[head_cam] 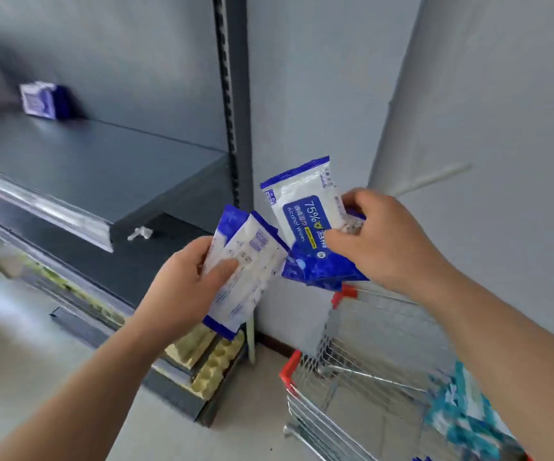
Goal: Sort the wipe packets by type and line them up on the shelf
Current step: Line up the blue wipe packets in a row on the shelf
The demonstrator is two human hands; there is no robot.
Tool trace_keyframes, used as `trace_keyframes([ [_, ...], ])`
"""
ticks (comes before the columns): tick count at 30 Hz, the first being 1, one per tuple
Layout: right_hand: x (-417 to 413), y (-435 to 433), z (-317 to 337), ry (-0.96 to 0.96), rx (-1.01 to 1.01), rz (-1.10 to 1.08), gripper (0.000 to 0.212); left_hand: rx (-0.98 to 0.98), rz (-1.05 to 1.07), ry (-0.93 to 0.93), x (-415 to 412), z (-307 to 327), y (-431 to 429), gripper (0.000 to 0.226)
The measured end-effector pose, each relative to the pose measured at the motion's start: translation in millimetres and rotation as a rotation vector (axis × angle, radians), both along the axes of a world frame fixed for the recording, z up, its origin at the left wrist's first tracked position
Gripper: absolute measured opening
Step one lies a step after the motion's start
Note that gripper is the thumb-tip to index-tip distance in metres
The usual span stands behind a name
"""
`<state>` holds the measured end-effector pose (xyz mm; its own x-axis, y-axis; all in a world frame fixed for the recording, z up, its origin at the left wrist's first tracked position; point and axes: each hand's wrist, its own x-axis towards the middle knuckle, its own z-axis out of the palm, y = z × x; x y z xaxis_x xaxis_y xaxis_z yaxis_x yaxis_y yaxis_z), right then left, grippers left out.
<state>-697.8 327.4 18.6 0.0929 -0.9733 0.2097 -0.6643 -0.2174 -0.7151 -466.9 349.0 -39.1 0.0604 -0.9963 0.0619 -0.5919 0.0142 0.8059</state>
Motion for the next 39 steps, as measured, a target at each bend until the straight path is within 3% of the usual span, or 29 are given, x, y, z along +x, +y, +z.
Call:
trace_keyframes([
  [7,200,-37,40,-0.072,-0.078,0.159,0.02,-0.096,0.203,-0.008,190,47,1,0.014],
  [16,413,-96,59,-0.136,-0.005,0.252,0.016,-0.023,0.353,0.002,394,87,-26,0.017],
  [25,529,-204,52,-0.098,0.014,0.201,0.017,-0.002,0.408,0.086,509,86,-129,0.038],
  [32,593,-325,38,-0.056,0.116,0.107,0.021,-0.026,0.381,0.015,576,90,-242,0.029],
  [39,630,-406,11,-0.01,0.235,-0.011,0.024,-0.023,0.283,0.159,631,81,-327,0.023],
])
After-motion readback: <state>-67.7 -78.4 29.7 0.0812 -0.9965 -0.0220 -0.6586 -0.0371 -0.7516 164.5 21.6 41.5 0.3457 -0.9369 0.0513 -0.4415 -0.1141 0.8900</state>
